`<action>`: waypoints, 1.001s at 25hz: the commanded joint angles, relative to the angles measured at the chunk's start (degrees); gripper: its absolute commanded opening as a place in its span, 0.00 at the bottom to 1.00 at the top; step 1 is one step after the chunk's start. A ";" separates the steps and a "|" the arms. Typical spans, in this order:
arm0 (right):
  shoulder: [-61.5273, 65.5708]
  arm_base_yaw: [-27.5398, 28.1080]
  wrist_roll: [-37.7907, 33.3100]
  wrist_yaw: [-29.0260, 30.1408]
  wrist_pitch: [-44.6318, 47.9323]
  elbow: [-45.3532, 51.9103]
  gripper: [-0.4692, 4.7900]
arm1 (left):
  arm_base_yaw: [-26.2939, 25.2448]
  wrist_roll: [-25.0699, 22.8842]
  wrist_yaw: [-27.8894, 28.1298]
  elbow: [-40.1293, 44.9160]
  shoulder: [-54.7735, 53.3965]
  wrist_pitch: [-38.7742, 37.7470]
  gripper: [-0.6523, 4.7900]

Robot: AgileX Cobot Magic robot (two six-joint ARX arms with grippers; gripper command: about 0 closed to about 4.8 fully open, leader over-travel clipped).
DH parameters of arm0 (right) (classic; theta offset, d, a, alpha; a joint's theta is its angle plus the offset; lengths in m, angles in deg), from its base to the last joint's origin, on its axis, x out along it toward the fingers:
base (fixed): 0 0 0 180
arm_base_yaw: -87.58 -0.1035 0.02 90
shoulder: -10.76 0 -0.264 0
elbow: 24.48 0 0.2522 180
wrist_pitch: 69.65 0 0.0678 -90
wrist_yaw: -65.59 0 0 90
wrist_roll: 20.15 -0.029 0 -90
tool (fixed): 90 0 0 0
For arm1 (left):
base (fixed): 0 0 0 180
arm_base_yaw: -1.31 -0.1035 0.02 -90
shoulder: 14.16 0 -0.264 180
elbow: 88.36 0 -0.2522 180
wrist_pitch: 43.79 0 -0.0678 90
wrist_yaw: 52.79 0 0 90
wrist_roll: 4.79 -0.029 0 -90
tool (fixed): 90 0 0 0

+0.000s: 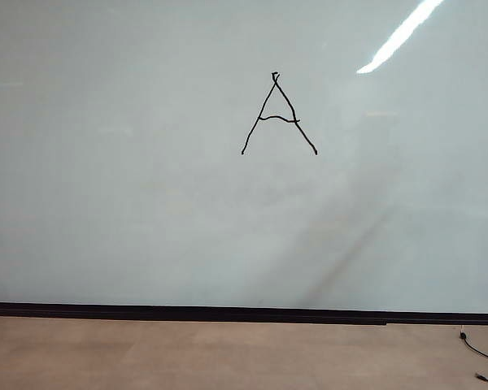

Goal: Pick up the pen on the shelf to the right of the whiteboard and write the letter A.

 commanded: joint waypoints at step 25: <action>0.00 13.05 -0.52 8.22 1.33 -0.26 0.08 | 0.02 -0.24 -0.22 -0.13 -0.02 0.33 0.11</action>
